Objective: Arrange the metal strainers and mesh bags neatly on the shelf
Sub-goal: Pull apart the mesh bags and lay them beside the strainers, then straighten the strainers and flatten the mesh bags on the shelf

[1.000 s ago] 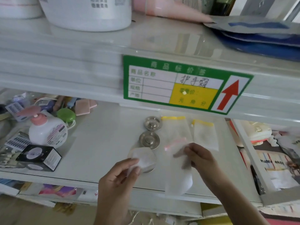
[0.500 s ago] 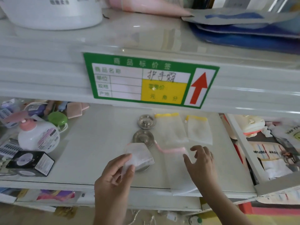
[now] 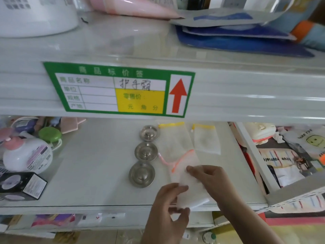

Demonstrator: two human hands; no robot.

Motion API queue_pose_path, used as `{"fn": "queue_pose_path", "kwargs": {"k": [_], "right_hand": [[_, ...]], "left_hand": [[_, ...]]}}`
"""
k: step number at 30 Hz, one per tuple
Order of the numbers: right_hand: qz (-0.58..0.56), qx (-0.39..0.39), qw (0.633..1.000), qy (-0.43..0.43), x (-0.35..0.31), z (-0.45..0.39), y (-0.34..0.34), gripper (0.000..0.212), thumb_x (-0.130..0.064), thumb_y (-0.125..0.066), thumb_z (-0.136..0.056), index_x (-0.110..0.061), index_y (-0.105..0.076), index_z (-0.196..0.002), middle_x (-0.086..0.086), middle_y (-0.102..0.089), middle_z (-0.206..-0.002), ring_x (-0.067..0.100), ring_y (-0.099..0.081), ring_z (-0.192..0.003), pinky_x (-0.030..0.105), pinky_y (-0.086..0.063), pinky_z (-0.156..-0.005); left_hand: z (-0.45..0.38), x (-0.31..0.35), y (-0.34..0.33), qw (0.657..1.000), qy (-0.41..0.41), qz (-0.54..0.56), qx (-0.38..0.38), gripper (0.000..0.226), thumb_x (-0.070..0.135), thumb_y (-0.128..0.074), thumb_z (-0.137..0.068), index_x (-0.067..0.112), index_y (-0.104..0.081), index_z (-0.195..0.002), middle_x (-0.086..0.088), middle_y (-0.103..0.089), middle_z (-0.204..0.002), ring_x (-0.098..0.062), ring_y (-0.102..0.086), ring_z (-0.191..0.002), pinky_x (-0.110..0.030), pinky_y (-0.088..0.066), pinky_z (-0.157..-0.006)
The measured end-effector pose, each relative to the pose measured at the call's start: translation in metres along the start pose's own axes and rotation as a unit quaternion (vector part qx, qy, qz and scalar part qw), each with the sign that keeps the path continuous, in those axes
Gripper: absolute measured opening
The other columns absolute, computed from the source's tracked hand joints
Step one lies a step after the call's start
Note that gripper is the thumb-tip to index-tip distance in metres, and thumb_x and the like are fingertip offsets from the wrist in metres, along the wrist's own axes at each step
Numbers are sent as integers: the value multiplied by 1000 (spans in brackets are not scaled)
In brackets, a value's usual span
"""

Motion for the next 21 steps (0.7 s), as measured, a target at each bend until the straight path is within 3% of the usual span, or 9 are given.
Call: {"fn": "queue_pose_path", "kwargs": {"k": [3,6,8,11,14,16,18,21], "right_hand": [[42,-14,998,48,-10,-8,5,10,-23,-69,-89,-24,-79,-87,-4,-78,-79,16,-71,-70,34,-57,-69],[-1,-67,994,88,-30,-16,10,16,-7,-62,-92,-13,-75,-100,0,-79,-91,21,-74,-75,38,-58,-73],[-69,-55,992,94,-34,-24,32,16,-3,-60,-92,-5,-73,-102,8,-79,-95,27,-73,-74,37,-58,-68],[-140,17,989,40,0,-38,75,15,-5,-63,-91,-3,-72,-102,14,-78,-92,23,-72,-65,29,-56,-56],[-82,26,994,-69,63,-38,82,13,-8,-65,-91,-1,-71,-100,15,-77,-85,23,-75,-64,30,-59,-56],[-19,31,994,-108,94,-38,83,15,-10,-68,-89,0,-71,-98,14,-77,-79,26,-76,-66,39,-62,-64],[45,38,992,-108,108,-41,85,18,-14,-70,-88,-1,-70,-100,13,-76,-79,28,-75,-69,46,-63,-68],[179,84,978,-71,102,-43,94,35,-31,-74,-83,-11,-60,-109,7,-71,-78,22,-70,-66,39,-62,-59]], "left_hand": [[7,-18,-16,996,52,-25,-63,60,34,-66,-63,67,-53,-112,23,-51,-127,0,-64,-101,-18,-56,-71],[15,-24,-22,990,94,-43,-93,53,43,-60,-61,66,-53,-108,16,-50,-129,9,-60,-104,-9,-49,-68],[19,-23,-26,986,115,-48,-107,33,34,-65,-70,50,-64,-100,16,-54,-126,15,-58,-103,-7,-46,-66],[23,-31,-24,984,128,-60,-107,32,18,-67,-85,39,-62,-110,9,-58,-123,18,-57,-103,-4,-45,-67],[26,-37,-21,983,146,-55,-101,31,15,-68,-87,37,-63,-109,7,-61,-120,19,-58,-98,-5,-47,-68],[26,-40,-19,983,154,-52,-90,31,15,-68,-87,38,-64,-107,5,-64,-115,18,-60,-96,-7,-49,-70],[25,-40,-18,984,145,-55,-87,30,14,-67,-87,39,-66,-104,7,-67,-112,13,-63,-95,-7,-49,-69],[13,-36,-8,991,88,-75,-69,30,19,-65,-81,44,-69,-99,20,-67,-110,3,-67,-95,-10,-49,-67]]}}
Point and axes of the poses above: each hand's wrist, its own z-axis away from the middle knuckle, its own y-axis out of the back of the hand, x = y × z, the point moved 10 cm from there along -z, towards the middle knuckle
